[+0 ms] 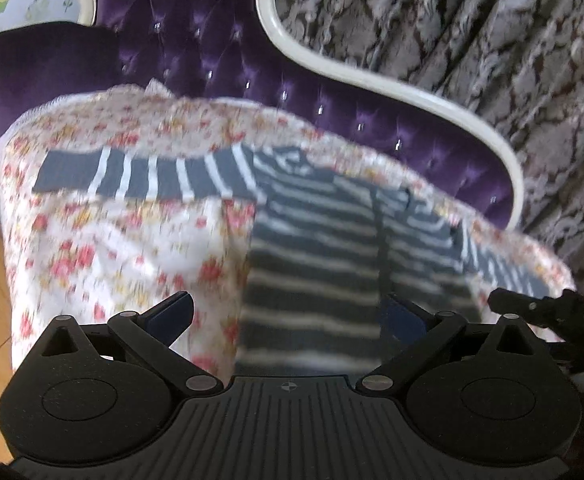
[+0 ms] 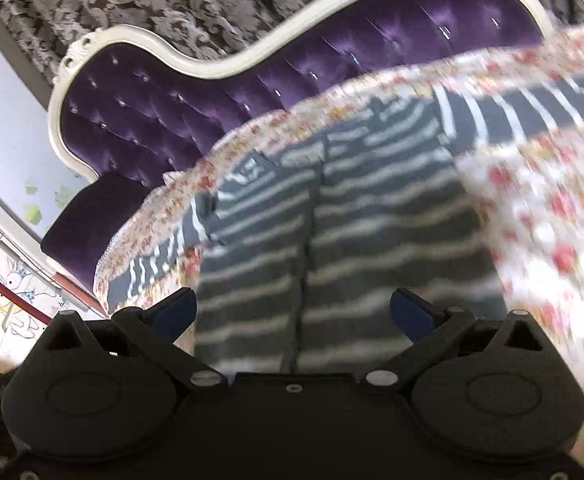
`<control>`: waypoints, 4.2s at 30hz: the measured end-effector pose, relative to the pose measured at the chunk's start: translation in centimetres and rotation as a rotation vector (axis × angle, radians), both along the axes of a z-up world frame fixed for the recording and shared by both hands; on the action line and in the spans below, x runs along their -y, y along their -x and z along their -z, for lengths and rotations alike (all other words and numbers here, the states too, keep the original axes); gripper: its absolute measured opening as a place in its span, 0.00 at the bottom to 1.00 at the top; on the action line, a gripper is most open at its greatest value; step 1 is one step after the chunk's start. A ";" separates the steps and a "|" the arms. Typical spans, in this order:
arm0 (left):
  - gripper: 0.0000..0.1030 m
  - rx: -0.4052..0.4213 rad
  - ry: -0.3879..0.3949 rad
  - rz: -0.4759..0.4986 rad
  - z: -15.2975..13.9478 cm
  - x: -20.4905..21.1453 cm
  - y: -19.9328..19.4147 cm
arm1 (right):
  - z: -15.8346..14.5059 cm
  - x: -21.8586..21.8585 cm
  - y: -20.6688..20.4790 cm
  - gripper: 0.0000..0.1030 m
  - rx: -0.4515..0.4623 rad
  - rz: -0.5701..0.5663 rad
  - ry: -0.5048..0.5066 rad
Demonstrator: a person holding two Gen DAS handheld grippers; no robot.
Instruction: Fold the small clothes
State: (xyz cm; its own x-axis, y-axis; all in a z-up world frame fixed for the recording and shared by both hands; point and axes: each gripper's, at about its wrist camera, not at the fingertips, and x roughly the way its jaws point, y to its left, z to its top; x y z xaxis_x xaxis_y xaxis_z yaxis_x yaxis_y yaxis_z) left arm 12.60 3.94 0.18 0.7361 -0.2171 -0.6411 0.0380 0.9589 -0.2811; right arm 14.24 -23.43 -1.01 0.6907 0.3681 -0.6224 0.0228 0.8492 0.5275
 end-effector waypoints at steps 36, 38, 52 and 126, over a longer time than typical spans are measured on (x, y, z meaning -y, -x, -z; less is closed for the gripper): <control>0.74 -0.092 0.271 -0.402 8.4 -21.8 -14.7 | 1.7 -0.6 -8.8 0.91 0.209 -0.003 0.177; 0.74 -0.089 0.264 -0.424 8.8 -22.0 -15.3 | 1.8 -0.6 -8.9 0.91 0.204 -0.007 0.175; 0.73 -0.087 0.334 -0.526 11.4 -24.2 -17.4 | 2.7 -1.6 -9.1 0.91 0.182 -0.047 0.176; 0.94 -0.071 0.424 -0.392 11.2 -25.7 -14.9 | 3.5 -0.6 -8.9 0.91 0.092 -0.044 0.144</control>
